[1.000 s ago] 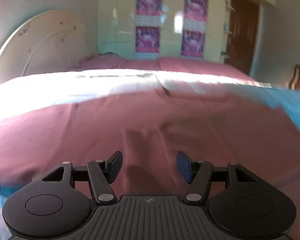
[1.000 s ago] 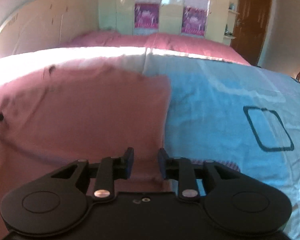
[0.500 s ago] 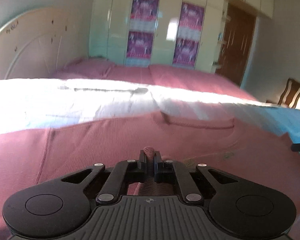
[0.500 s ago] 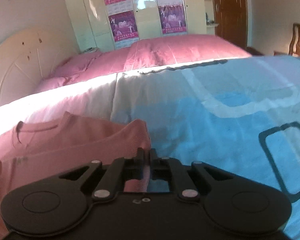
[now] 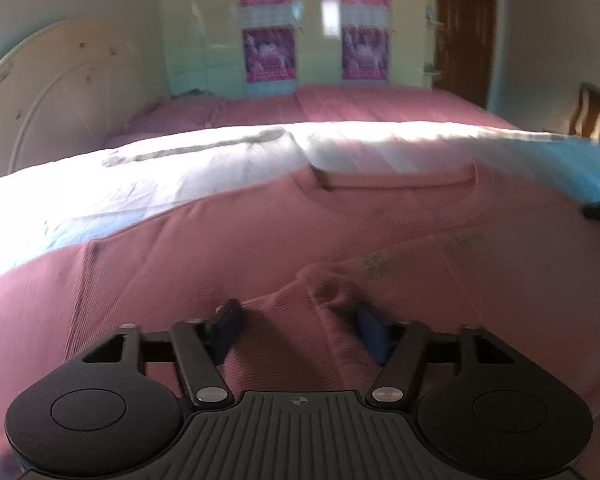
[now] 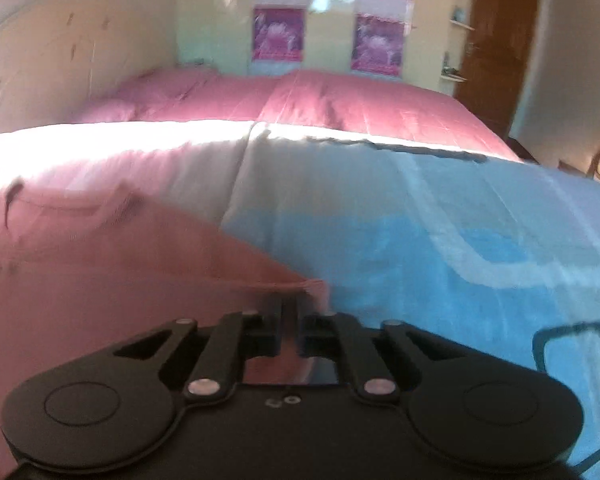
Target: Fold small clothes
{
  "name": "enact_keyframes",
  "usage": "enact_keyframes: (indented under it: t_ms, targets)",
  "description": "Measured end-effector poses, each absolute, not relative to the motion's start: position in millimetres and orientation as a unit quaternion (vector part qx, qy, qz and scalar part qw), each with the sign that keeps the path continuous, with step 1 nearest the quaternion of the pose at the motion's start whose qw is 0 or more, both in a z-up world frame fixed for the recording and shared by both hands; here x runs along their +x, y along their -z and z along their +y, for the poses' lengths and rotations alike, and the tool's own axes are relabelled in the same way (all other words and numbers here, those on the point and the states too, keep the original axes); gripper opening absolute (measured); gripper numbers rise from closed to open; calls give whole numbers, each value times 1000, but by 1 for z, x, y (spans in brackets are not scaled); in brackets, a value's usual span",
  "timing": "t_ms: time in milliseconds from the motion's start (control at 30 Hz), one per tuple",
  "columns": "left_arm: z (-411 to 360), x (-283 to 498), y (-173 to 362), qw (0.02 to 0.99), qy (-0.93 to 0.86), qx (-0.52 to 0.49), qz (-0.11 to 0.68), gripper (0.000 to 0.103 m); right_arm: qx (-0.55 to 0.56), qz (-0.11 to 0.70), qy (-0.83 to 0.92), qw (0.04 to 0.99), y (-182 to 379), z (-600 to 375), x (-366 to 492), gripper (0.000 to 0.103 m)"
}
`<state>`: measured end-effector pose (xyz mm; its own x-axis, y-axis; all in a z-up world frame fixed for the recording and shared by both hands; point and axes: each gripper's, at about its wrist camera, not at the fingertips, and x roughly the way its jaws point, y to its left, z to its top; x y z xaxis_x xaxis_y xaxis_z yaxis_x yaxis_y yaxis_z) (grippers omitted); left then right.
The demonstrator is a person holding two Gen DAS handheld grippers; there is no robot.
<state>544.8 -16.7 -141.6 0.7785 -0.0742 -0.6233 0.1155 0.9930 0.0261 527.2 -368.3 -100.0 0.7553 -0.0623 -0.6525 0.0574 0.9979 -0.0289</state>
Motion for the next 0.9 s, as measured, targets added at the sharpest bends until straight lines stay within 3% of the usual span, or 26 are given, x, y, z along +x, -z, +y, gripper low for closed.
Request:
enact_keyframes:
  t_ms: [33,67,100,167,200,267,367,433,500,600,900]
  targets:
    - [-14,541,138,942,31,21,333,70,2,353,42,935,96,-369,526,3]
    - [-13,536,134,947,22,16,320,70,-11,353,47,934,92,-364,524,12]
    - [-14,528,129,955,22,12,295,70,-27,345,53,937,88,-359,519,29]
    - [-21,530,135,951,11,38,305,70,-32,323,42,945,83,-353,509,28]
    - [-22,540,146,939,4,44,342,76,-28,326,24,945,85,-352,506,26]
    - [-10,541,143,940,-3,2,340,77,-40,371,44,927,104,-357,516,28]
    - [-4,516,125,950,-26,10,310,81,11,359,44,932,91,-367,504,29]
    - [11,500,123,948,-42,2,317,83,9,322,29,946,77,-362,478,36]
    - [29,478,120,944,-63,-2,323,84,6,312,5,950,77,-355,453,50]
    - [66,439,118,935,-108,-5,338,84,-28,363,8,931,92,-343,434,45]
    - [243,382,134,905,-227,-199,300,81,37,336,17,941,74,-312,403,42]
